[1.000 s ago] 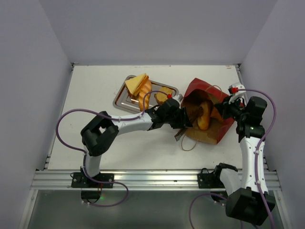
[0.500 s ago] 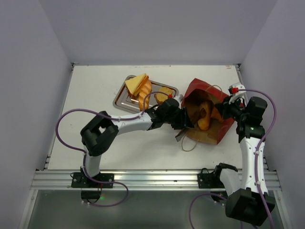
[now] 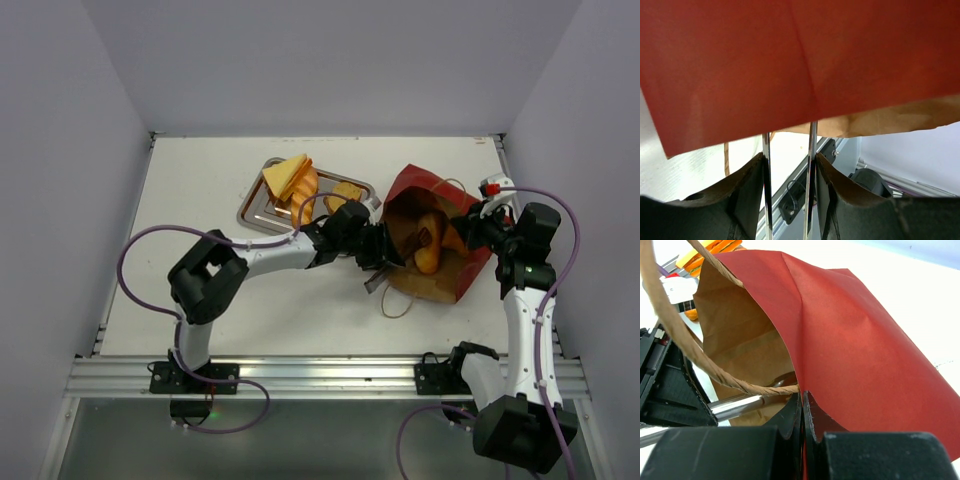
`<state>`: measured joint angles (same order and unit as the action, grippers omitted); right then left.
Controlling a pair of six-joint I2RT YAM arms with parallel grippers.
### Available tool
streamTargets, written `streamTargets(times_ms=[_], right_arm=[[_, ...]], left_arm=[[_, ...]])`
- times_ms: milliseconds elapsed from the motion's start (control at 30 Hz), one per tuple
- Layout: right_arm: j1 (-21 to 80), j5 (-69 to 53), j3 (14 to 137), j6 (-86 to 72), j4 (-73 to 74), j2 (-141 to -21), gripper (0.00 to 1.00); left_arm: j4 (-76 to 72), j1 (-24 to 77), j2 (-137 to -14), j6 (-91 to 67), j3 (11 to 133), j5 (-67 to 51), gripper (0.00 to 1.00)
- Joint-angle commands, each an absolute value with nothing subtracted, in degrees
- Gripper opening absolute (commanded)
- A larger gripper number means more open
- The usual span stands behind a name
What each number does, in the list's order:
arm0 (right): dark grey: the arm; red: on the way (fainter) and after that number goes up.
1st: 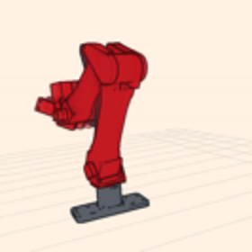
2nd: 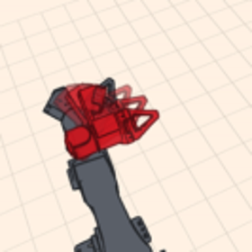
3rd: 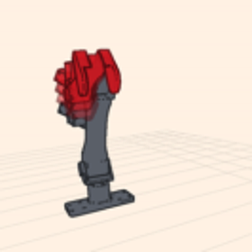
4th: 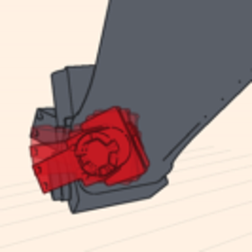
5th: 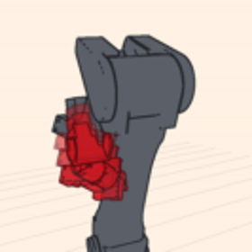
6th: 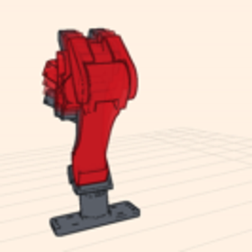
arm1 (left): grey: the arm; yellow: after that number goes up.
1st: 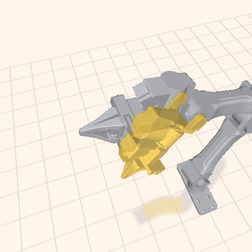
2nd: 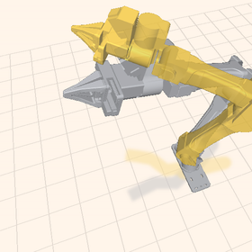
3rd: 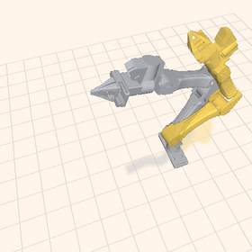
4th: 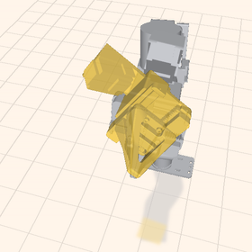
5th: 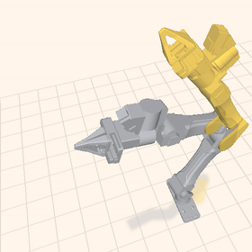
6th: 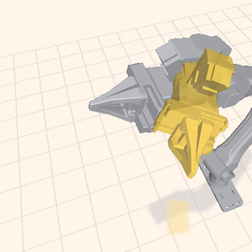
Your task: Take the fake bread out of the paper bag
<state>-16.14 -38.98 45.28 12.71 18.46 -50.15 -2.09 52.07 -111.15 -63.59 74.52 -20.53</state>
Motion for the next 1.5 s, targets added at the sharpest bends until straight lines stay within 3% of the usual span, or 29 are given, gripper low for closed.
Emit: streamTargets(times_ms=[0, 333, 500, 633, 733, 1467], right_arm=[[-16.17, -41.40, 45.18, 12.83, 17.14, -48.87, 0.02], [-16.26, -41.31, 45.18, 12.74, 17.05, -48.87, 0.02], [-16.17, -41.40, 45.18, 12.66, 17.05, -48.87, 0.02], [-16.17, -41.40, 45.18, 12.66, 17.05, -48.87, 0.02], [-16.17, -41.40, 45.18, 12.66, 16.96, -48.78, 0.02], [-16.17, -40.96, 45.00, 12.39, 16.79, -48.78, 0.02]], left_arm=[[-0.53, 51.86, -111.97, -62.23, 78.31, -22.50, 0.46], [5.35, 52.64, -114.26, -59.33, 81.21, -21.10, 0.42], [6.77, 53.00, -115.14, -58.27, 82.97, -20.39, 0.29], [6.68, 53.00, -114.35, -57.31, 83.23, -20.65, 0.09], [6.77, 53.00, -112.77, -55.99, 83.23, -21.09, 0.00], [8.00, 53.00, -101.52, -52.03, 74.97, -17.75, 0.00]])
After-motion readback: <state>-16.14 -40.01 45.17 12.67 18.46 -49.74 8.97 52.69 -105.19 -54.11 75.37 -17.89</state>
